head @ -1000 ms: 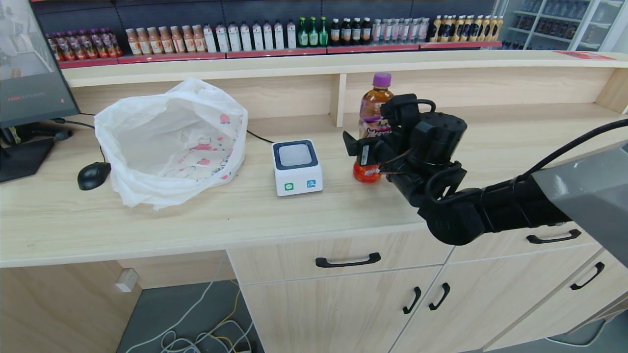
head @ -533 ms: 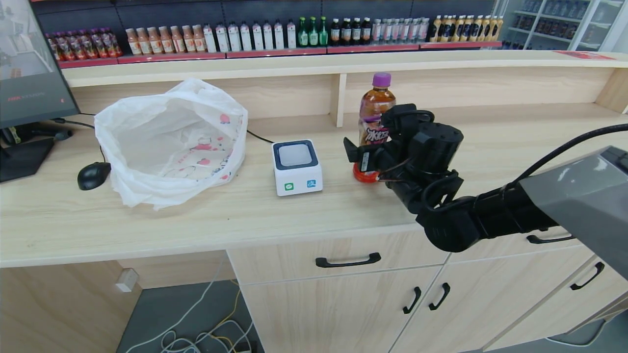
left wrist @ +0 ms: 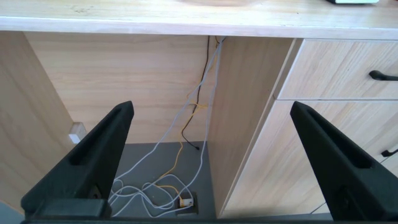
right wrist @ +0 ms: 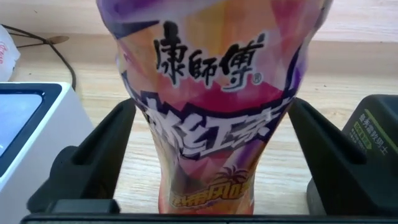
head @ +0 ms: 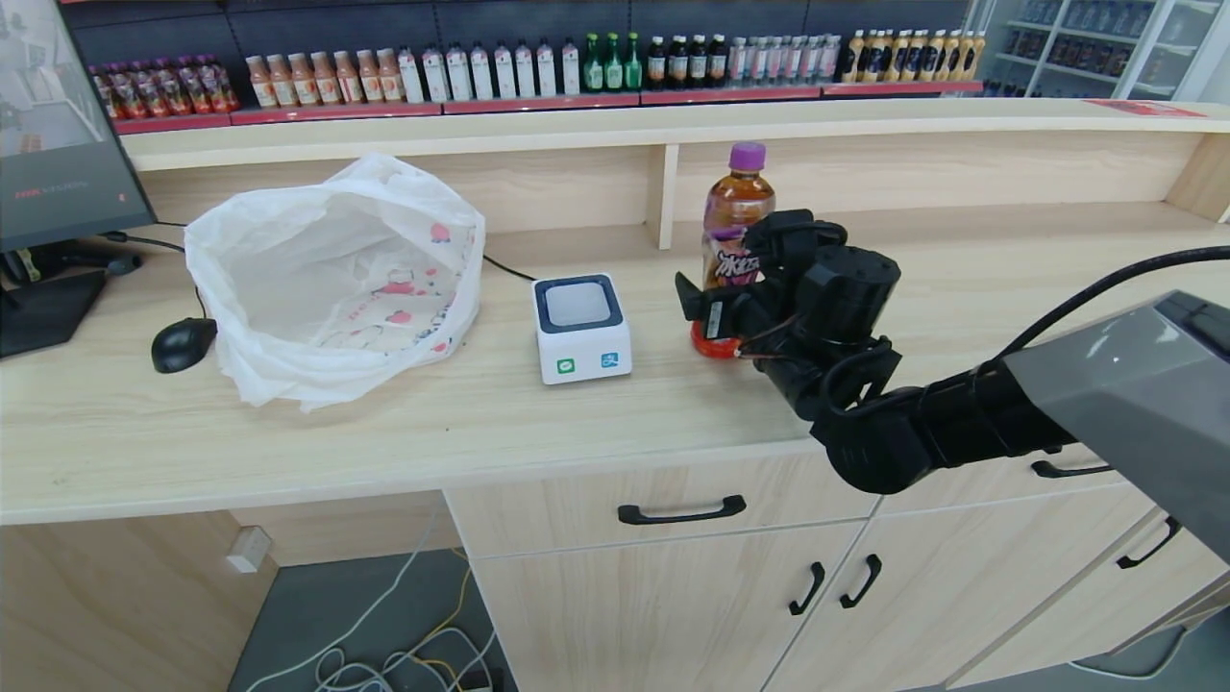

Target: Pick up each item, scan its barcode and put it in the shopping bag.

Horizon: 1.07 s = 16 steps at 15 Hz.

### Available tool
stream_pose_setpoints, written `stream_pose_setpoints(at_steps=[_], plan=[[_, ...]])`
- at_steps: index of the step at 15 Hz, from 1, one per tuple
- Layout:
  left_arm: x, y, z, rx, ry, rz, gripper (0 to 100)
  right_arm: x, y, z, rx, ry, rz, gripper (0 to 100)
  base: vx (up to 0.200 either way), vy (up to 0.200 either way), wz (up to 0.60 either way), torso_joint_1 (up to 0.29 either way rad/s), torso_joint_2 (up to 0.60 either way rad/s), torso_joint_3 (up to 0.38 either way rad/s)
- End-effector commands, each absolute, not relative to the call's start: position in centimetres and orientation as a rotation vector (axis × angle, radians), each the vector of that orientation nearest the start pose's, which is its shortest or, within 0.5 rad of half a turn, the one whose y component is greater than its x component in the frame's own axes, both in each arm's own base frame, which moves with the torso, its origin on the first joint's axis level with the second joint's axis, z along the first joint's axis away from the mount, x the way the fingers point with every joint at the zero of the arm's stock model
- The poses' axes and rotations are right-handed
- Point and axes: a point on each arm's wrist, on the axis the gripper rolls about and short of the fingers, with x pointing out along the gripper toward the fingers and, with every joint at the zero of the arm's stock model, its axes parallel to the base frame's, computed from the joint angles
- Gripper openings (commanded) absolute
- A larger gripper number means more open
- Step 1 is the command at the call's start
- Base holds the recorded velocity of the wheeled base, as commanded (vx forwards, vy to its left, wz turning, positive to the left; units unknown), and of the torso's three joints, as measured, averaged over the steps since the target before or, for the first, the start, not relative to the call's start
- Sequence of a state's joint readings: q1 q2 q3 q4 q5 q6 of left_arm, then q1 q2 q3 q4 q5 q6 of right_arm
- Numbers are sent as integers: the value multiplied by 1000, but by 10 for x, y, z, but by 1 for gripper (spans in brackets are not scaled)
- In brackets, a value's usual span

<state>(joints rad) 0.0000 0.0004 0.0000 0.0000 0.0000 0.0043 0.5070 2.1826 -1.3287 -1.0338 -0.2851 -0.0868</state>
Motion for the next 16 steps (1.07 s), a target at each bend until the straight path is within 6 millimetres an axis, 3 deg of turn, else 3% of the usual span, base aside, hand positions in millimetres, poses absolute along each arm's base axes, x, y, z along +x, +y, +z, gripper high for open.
stream_pose_setpoints(at_steps=[1, 10, 16], plan=[[-23, 0, 75, 5, 0, 0, 100, 393, 208, 183, -16, -180, 208, 0, 0, 0, 0, 0, 0, 0], [-23, 0, 75, 5, 0, 0, 100, 391, 203, 193, 9, -224, 199, 0, 0, 0, 0, 0, 0, 0], [-23, 0, 75, 5, 0, 0, 100, 381, 197, 213, 26, -266, 197, 0, 0, 0, 0, 0, 0, 0]])
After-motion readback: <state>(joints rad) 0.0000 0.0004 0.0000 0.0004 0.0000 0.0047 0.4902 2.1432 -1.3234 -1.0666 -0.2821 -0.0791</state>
